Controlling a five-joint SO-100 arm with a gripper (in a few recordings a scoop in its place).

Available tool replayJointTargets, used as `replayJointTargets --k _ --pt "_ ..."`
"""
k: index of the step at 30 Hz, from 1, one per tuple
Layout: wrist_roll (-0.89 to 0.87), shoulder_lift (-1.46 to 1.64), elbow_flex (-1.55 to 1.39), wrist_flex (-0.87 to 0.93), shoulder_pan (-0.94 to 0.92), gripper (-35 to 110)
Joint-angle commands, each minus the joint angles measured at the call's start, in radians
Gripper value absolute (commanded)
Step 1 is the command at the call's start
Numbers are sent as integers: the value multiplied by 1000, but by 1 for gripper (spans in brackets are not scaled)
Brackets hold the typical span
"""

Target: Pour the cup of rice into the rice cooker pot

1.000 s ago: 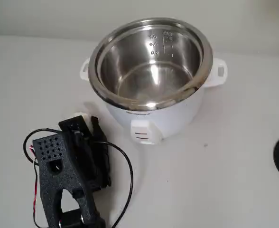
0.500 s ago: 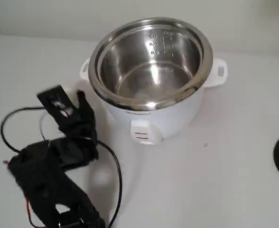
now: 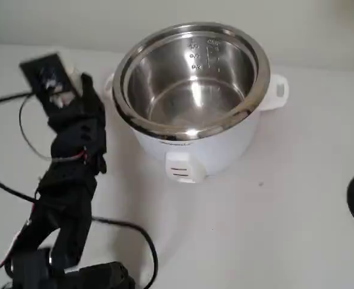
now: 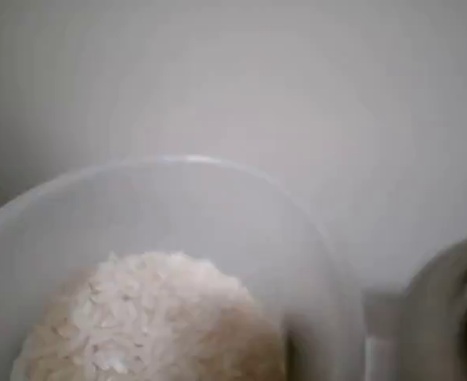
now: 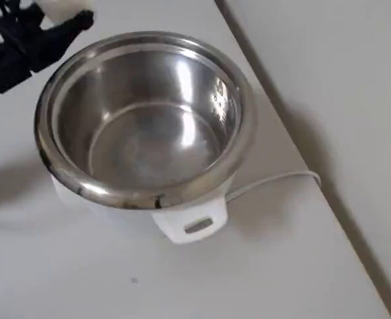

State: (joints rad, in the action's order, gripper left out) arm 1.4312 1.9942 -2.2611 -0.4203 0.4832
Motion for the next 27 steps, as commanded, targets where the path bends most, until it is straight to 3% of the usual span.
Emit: replayJointTargets --k 1,8,15,27 --pt "-156 109 236 141 -123 13" --pt "-526 72 515 485 -296 13" --pt "-923 48 638 767 -348 13" --pt "-1416 -49 759 942 -265 13"
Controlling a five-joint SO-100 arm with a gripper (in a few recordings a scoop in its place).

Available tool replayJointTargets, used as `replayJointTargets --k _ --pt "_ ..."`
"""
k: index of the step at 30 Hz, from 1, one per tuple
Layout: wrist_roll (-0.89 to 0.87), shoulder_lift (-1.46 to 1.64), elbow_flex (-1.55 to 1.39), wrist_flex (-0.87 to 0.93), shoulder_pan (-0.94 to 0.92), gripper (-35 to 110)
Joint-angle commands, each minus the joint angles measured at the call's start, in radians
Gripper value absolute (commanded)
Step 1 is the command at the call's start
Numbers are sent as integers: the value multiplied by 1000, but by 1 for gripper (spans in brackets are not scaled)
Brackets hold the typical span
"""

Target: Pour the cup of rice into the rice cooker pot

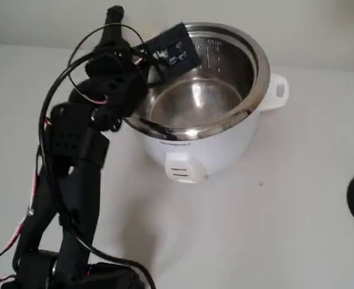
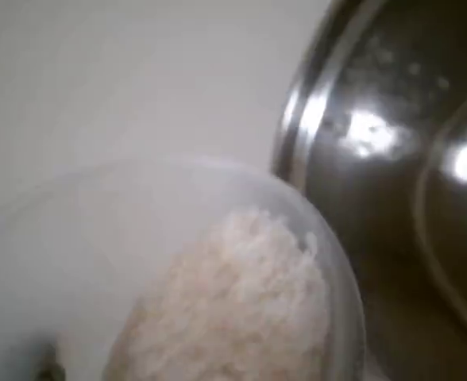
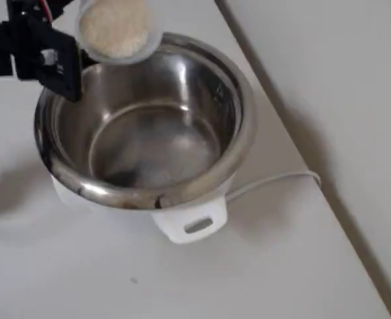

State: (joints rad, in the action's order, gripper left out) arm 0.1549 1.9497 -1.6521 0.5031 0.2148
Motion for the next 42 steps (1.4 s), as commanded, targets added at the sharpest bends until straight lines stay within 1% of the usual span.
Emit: replayJointTargets --k 1,7,13,25,35,39,42 --pt "-175 -26 176 31 2 13" --pt "-407 -155 387 129 -32 13" --pt "-583 -258 572 224 -46 13" --pt "-818 -298 637 276 -54 13" --pt "-919 -308 637 313 -60 12" --pt "-914 -310 637 314 -61 12" --pt "-850 -304 643 308 -51 12"
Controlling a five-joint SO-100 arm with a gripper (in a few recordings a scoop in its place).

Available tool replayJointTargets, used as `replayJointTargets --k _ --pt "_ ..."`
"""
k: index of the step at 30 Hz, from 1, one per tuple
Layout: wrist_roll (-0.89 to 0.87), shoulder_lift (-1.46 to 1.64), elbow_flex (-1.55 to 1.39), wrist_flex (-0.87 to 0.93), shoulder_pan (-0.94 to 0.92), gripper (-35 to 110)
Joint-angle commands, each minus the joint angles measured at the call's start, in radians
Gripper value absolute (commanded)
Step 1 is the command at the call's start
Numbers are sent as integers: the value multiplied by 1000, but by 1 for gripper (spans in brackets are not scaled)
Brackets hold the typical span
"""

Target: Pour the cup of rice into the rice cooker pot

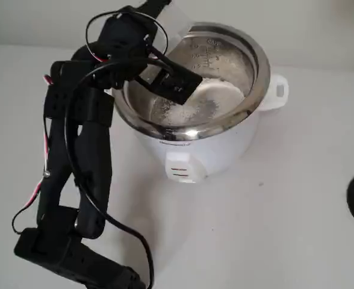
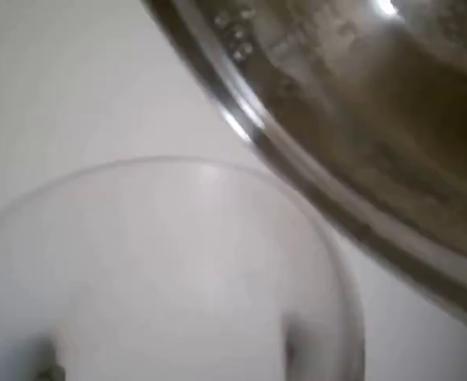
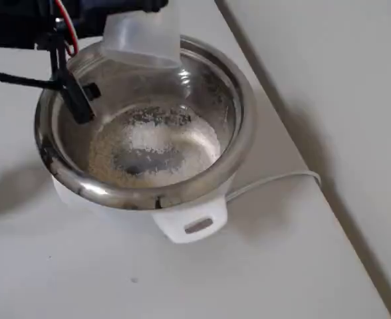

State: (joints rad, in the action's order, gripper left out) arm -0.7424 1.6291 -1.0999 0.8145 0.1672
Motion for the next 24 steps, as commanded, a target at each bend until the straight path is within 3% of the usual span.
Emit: replayJointTargets --k 1,13,20,24 --pt "87 17 104 -3 6 12" --pt "985 87 150 121 276 15" --pt "1220 132 140 250 425 17" --pt "1302 201 -8 239 508 19"
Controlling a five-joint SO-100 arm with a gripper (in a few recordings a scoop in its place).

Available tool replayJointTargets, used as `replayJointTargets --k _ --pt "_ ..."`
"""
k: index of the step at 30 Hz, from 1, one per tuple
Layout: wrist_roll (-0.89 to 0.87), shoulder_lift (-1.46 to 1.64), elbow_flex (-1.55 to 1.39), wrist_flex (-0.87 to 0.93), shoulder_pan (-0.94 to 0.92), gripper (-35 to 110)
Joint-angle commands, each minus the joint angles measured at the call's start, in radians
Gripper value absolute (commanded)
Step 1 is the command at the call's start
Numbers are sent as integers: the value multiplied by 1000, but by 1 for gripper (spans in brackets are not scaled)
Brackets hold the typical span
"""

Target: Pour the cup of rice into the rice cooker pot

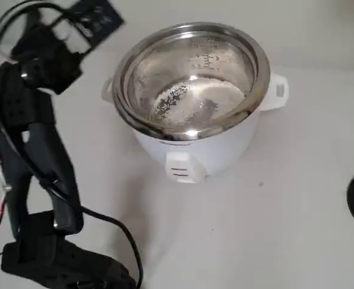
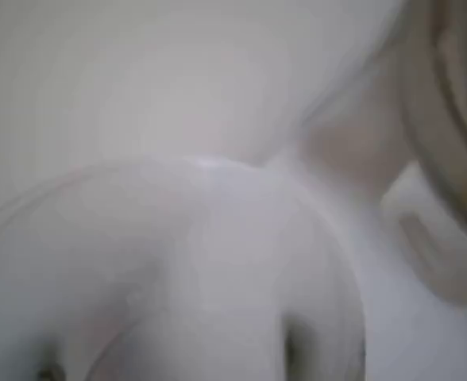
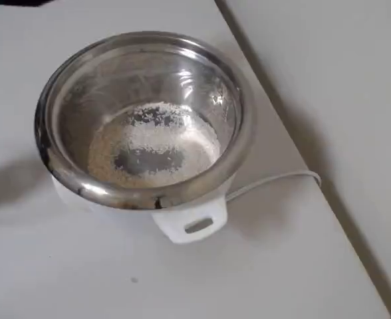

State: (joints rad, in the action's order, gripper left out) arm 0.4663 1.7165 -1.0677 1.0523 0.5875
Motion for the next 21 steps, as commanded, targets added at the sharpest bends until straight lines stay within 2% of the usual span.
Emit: replayJointTargets --k 1,10,15,21 --pt "107 133 -86 -11 106 19" --pt "264 342 -634 -288 239 19" --pt "364 419 -959 -482 253 19" --pt "515 451 -1339 -828 204 19"
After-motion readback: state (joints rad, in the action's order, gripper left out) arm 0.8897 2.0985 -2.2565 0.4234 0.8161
